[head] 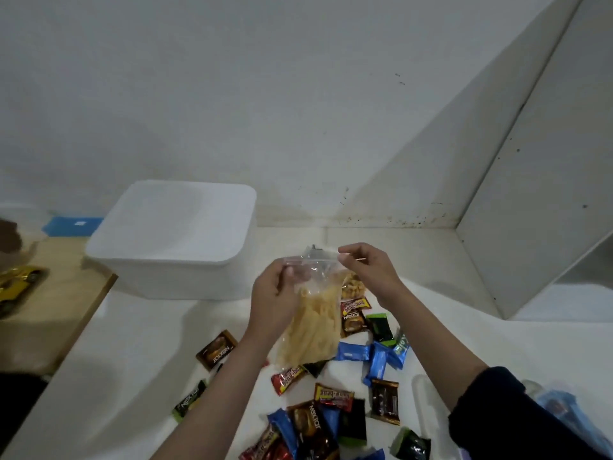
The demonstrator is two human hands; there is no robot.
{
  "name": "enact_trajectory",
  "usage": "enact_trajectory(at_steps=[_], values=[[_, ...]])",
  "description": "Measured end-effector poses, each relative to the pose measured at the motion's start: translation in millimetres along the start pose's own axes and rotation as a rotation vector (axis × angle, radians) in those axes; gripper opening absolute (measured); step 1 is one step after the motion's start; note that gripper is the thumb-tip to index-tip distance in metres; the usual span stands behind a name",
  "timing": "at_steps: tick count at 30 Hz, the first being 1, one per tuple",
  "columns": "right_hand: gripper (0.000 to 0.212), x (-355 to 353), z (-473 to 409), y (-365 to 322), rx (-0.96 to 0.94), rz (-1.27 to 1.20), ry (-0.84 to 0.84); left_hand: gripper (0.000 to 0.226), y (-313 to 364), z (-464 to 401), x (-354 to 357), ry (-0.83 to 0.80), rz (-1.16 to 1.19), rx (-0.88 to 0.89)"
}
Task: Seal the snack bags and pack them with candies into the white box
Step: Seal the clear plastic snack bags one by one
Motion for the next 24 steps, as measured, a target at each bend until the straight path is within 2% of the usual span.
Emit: enact_trajectory(at_steps=[5,8,11,14,22,24], values=[[0.017,-7,34,-43,-0.128,-0.163,-0.032,0.031,26,-12,-19,-0.050,0.476,-0.145],[0.003,-7,57,-62,-0.238,-0.141,-0.026,0.032,39,-15,-26,-0.089,0.621,-0.157],[0.006,-5,77,-79,-0.332,-0.183,0.005,0.032,50,-15,-29,-0.111,0.662,-0.140],[0.018,-3,88,-89,-0.396,-0.190,0.051,0.032,56,-11,-30,-0.133,0.665,-0.127],[0.008,3,98,-99,-0.524,-0.146,0.204,0.035,56,-10,-32,-0.144,0.566,-0.117],[0.012,4,99,-101,-0.536,-0.154,0.210,0.035,56,-12,-31,-0.132,0.530,-0.112]])
Point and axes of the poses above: each hand's wrist, its own z-axis away from the middle knuckle, its own x-axis out of the palm, y = z × x, the point moved 5 cm from there along -z, towards the middle knuckle, and after that the axes turned 2 degrees about x, right-handed, at the moved point
